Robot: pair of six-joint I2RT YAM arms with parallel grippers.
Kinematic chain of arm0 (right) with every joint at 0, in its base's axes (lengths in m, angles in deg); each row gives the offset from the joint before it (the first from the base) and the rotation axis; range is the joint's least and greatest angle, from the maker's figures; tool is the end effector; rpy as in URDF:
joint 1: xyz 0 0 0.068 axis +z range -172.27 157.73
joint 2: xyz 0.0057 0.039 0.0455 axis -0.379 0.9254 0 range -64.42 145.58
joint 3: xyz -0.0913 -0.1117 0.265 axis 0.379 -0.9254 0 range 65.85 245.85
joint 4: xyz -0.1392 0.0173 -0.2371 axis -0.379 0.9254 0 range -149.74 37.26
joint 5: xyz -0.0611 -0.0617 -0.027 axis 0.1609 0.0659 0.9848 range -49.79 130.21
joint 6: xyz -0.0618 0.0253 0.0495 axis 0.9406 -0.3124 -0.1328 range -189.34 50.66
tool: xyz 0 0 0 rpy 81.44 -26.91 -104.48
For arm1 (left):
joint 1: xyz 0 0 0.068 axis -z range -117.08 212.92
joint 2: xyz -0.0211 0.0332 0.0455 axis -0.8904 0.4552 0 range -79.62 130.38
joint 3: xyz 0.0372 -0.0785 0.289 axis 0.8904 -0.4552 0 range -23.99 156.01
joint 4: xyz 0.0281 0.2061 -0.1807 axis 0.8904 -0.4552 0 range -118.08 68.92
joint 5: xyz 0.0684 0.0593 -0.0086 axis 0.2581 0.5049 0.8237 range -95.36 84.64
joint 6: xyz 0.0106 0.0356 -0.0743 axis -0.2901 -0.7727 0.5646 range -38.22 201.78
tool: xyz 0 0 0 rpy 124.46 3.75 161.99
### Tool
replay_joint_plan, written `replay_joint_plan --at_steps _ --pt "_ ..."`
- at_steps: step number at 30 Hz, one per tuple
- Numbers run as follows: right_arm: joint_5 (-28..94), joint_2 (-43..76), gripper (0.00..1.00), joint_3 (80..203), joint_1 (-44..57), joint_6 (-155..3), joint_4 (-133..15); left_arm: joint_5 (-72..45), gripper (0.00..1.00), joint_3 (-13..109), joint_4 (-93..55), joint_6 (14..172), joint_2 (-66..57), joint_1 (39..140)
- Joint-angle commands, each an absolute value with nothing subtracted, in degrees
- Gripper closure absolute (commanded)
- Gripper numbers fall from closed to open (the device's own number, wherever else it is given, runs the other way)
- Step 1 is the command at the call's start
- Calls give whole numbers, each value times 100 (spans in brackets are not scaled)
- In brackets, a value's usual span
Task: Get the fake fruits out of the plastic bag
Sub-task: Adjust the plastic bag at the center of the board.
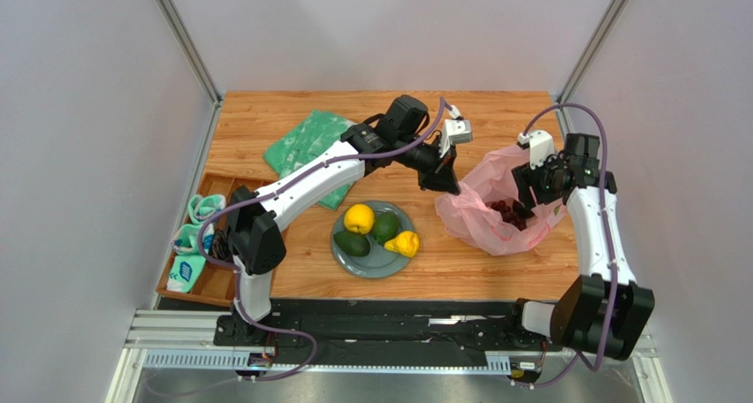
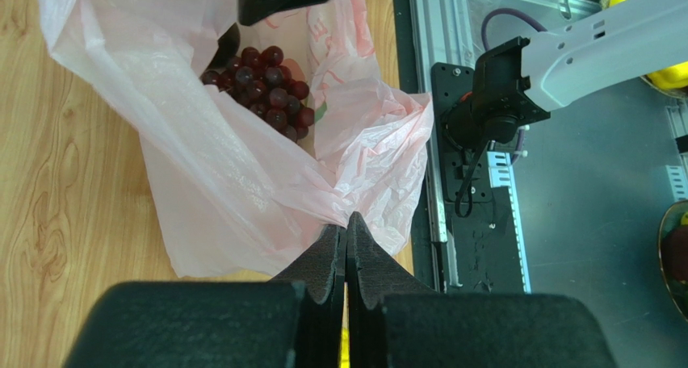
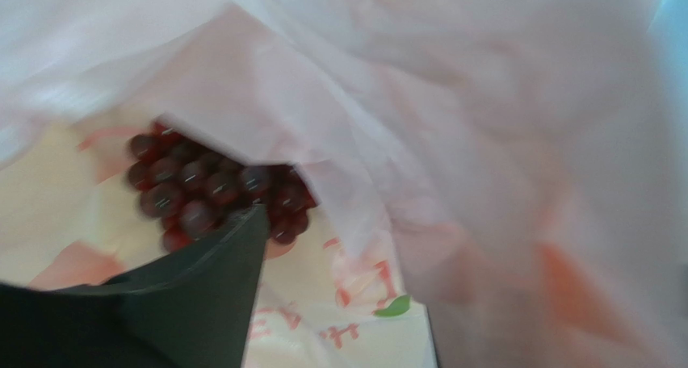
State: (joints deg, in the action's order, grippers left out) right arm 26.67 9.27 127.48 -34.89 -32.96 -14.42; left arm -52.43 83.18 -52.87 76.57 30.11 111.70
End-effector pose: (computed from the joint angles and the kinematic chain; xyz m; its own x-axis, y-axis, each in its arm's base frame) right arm 0.2792 -0.0451 0.2780 -0.7147 -0.4308 -0.5510 -0.4156 0.8952 -0.1609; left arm 0.2786 -0.3987 0.3688 -0.2876 0.4221 -0.8597 0.9407 -0.0444 -0.3364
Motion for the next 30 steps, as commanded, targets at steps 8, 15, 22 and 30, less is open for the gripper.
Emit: replay_joint_plan --at_steps 8,15,22,30 --pt "778 1045 52 13027 -3335 -2118 195 -5379 100 8376 -4999 7747 2875 11188" --pt "1819 1696 60 12922 -3054 -2336 -1101 -5378 100 8332 -4973 7747 2866 11188" --pt "3862 1838 44 12940 -3255 -2768 -2370 -5247 100 8148 -5087 7536 2700 11179" --pt "2610 1259 46 12983 -3291 -2697 -1730 -5405 100 8209 -4990 7651 2761 11179"
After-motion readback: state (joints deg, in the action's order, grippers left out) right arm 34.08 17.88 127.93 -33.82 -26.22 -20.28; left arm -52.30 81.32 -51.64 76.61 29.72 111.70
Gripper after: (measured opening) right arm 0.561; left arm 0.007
